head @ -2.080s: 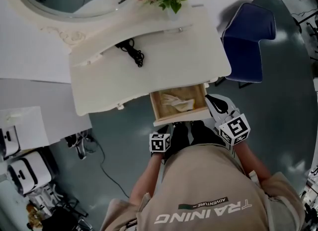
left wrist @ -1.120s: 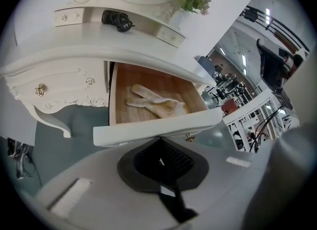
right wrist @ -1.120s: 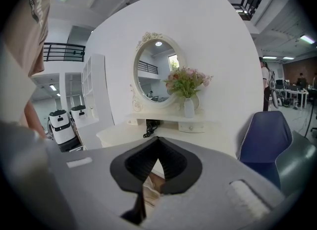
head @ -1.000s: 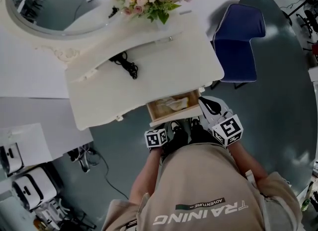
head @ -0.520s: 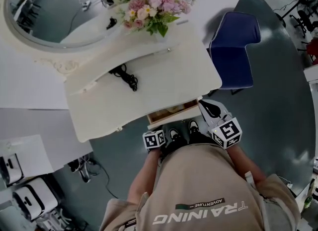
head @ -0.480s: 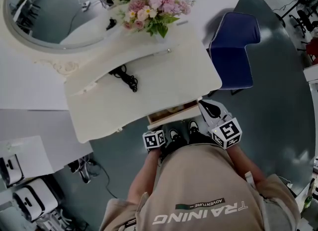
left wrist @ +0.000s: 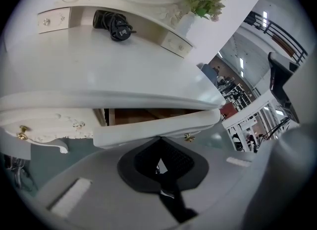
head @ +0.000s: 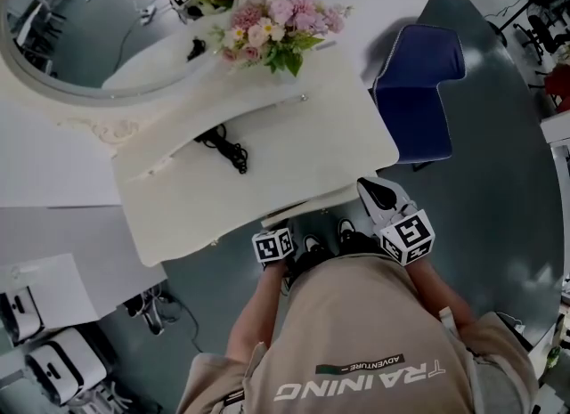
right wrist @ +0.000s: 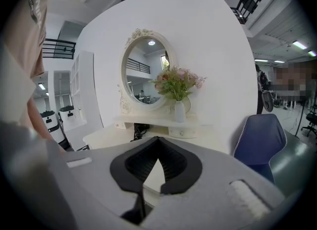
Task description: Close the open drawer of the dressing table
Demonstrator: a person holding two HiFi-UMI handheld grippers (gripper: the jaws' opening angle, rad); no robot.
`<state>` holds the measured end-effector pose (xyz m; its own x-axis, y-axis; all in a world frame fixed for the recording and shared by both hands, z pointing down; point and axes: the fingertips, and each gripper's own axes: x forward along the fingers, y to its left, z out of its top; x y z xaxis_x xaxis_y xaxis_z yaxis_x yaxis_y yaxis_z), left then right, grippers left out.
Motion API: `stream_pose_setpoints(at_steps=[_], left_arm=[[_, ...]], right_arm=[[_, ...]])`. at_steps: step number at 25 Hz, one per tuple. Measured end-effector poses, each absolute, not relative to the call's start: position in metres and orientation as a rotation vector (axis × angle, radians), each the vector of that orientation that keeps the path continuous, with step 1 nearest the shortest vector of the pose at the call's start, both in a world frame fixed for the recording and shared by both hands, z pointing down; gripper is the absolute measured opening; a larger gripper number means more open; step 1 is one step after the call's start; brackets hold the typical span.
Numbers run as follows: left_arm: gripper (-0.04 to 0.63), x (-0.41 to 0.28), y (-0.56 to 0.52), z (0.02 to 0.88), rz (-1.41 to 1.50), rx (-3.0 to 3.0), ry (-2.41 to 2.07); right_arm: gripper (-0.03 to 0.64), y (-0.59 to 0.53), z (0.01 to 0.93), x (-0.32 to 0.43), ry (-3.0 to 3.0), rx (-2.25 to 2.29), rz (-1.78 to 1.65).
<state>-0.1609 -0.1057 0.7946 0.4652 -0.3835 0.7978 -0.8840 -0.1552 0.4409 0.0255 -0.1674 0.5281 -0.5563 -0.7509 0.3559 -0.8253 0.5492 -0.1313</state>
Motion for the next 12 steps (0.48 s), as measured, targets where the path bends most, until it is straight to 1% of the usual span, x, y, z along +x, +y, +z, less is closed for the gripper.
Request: stream_pose_setpoints(at_steps=[12], left_arm=[[0.018,-0.168,-0.135,0.795,0.609,1.73,-1.139]], right_arm=[[0.003,-0.173,0.535,0.03,-2.499,1.328,0.461]])
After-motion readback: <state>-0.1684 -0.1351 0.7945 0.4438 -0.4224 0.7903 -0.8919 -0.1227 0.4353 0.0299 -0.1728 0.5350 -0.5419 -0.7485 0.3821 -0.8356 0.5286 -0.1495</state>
